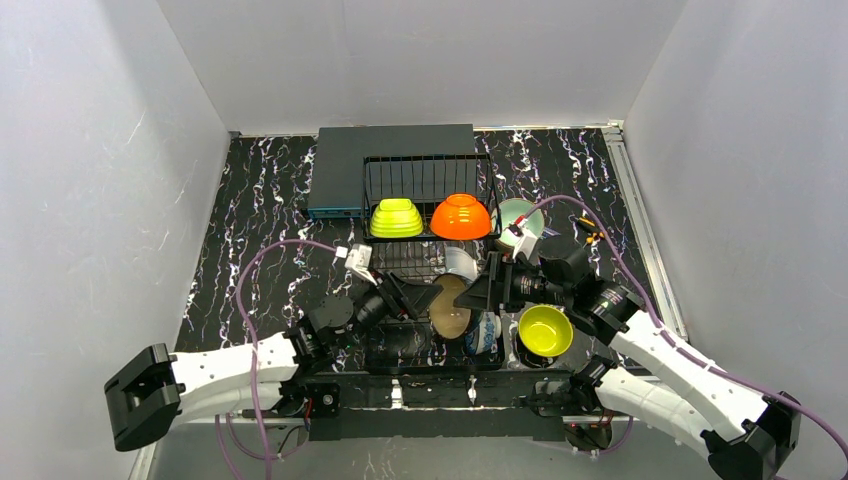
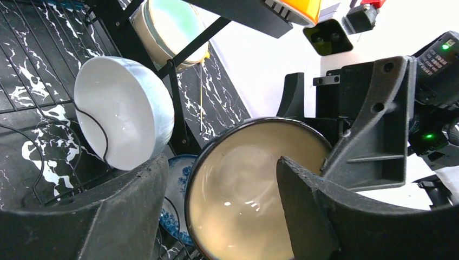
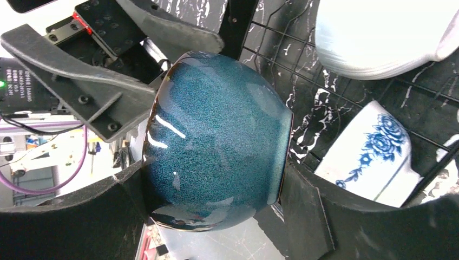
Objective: Load the bowls into the dish rack
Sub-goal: Adjust the bowl, then adjust the dish rack at the center of the board.
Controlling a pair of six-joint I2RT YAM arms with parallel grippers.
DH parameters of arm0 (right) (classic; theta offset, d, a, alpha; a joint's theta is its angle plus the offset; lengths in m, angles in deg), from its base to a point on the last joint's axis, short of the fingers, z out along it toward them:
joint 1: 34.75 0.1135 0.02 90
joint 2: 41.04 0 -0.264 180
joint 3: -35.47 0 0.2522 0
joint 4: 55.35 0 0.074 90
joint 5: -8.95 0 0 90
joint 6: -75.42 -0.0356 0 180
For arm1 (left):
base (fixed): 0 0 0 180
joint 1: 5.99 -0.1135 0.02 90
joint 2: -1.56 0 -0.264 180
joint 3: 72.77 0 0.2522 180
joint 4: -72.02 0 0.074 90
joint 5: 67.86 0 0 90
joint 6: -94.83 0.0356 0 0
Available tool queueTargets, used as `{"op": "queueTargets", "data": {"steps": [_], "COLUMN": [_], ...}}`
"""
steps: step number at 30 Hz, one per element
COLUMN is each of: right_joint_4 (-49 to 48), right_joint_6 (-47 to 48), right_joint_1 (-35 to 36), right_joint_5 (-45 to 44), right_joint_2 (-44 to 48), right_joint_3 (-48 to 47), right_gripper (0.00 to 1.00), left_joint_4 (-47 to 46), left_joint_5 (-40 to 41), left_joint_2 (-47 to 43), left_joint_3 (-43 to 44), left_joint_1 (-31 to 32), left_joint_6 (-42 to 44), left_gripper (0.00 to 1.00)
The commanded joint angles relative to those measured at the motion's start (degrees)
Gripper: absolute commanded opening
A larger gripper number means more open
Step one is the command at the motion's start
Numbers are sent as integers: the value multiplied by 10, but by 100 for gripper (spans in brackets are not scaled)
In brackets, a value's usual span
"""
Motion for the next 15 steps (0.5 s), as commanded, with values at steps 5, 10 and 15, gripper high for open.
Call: {"op": "queueTargets", "data": {"steps": [5, 10, 15], "right_joint_4": [-11, 16, 28], "right_joint_6": [27, 54, 68], "right_joint_1": [2, 2, 2], "right_joint_5": [-25, -36, -41], "right_joint_2": [-5, -16, -20], "right_joint_3": [-62, -89, -103], "right_gripper": [1, 1, 1], "left_joint_4": [86, 332, 661], "left_joint_5": [2, -3, 75], "left_joint_2": [-73, -132, -150], "left_joint_3": [-10, 60, 173], "left_joint_1": [0, 0, 0], "left_joint_6": [15, 63, 69], "left_gripper": [77, 83, 87]}}
